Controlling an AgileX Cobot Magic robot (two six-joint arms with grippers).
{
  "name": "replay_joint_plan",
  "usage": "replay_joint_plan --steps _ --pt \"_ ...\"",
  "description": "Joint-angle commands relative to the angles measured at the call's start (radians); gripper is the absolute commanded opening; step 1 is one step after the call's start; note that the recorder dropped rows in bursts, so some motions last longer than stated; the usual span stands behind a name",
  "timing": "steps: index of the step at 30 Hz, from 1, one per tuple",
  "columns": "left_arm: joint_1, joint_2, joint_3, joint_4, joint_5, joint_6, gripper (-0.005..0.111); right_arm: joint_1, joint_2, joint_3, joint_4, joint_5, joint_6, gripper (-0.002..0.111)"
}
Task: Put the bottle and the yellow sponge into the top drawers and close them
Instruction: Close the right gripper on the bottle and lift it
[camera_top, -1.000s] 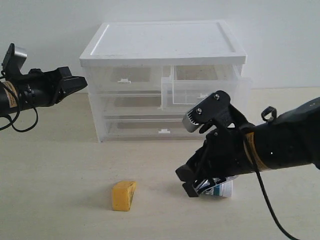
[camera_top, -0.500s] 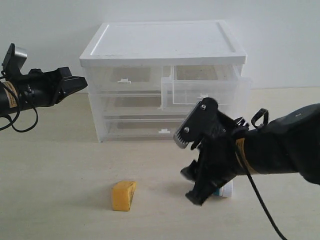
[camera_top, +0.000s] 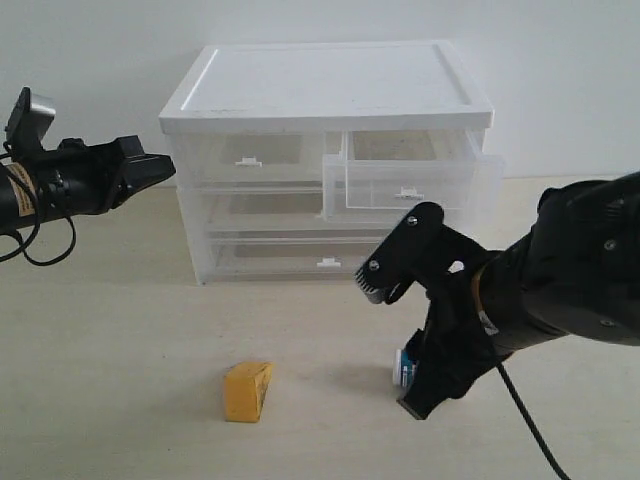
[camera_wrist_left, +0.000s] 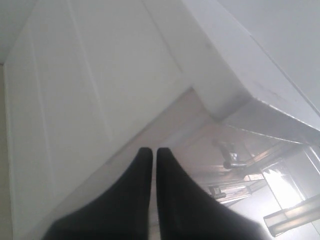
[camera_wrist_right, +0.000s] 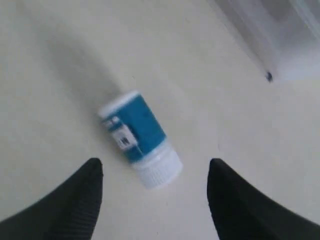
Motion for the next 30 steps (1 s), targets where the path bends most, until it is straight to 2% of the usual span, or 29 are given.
replay_joint_plan --steps 1,13,18,21,28,30 --pt "-0.012 0.000 -0.008 0.030 -0.025 -0.003 0.004 0.006 -0.003 -0.011 0.057 -0.139 -0.182 0.055" --pt "-0.012 0.000 -0.008 0.030 -0.028 -0.012 0.004 0.006 0.033 -0.011 0.050 -0.115 -0.246 0.055" --pt "-0.012 0.000 -0.008 0.046 -0.030 -0.024 0.004 0.006 0.137 -0.011 -0.038 -0.121 -0.294 0.055" --pt "-0.012 0.000 -0.008 0.040 -0.034 -0.024 0.004 0.001 0.201 -0.025 -0.096 -0.121 -0.232 0.055" --pt "-0.012 0.000 -0.008 0.031 -0.034 -0.024 0.004 -0.086 0.265 -0.041 -0.142 -0.190 -0.182 0.055" --pt "-0.012 0.000 -0.008 0.031 -0.034 -0.024 0.004 -0.086 0.265 -0.041 -0.142 -0.213 -0.186 0.048"
